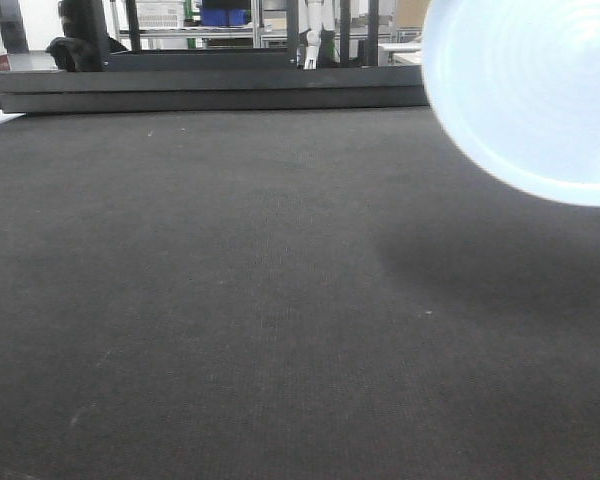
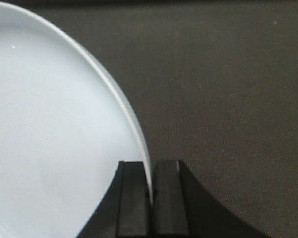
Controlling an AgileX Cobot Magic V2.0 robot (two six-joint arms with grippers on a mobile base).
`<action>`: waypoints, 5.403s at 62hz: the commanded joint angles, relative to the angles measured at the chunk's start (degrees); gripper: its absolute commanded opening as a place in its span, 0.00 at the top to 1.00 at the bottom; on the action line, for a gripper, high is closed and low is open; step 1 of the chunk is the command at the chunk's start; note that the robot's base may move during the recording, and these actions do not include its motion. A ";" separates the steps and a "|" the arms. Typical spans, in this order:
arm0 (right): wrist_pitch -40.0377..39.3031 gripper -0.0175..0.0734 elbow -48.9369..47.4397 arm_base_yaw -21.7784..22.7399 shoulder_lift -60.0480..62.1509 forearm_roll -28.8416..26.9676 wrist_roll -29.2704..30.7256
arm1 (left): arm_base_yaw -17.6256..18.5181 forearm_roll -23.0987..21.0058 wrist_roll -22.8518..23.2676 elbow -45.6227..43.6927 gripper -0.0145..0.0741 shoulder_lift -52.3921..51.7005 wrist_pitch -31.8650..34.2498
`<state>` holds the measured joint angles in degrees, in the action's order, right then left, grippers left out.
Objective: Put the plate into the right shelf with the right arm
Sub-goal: 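Close the right gripper on the plate rim and lift it upright, then hold the plate in the right gripper while the base turns away, then carry the plate in the right gripper while driving to the shelving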
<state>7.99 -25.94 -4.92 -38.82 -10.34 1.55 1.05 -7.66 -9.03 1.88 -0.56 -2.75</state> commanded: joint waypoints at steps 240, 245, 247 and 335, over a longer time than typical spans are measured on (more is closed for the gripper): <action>4.10 0.75 4.07 0.45 23.16 8.25 -8.71 | 0.11 -0.47 0.40 0.59 0.98 -0.59 5.16; 4.10 0.75 4.07 0.45 23.16 8.25 -8.71 | 0.11 -0.47 0.40 0.59 0.98 -0.59 5.16; 4.10 0.75 4.07 0.45 23.16 8.25 -8.71 | 0.11 -0.47 0.40 0.59 0.98 -0.59 5.16; 4.10 0.75 4.07 0.45 23.16 8.25 -8.71 | 0.11 -0.47 0.40 0.59 0.98 -0.59 5.16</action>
<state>17.43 -20.17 -4.92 -15.15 -2.56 -7.08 1.05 -7.66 -9.03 1.88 -0.56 -2.75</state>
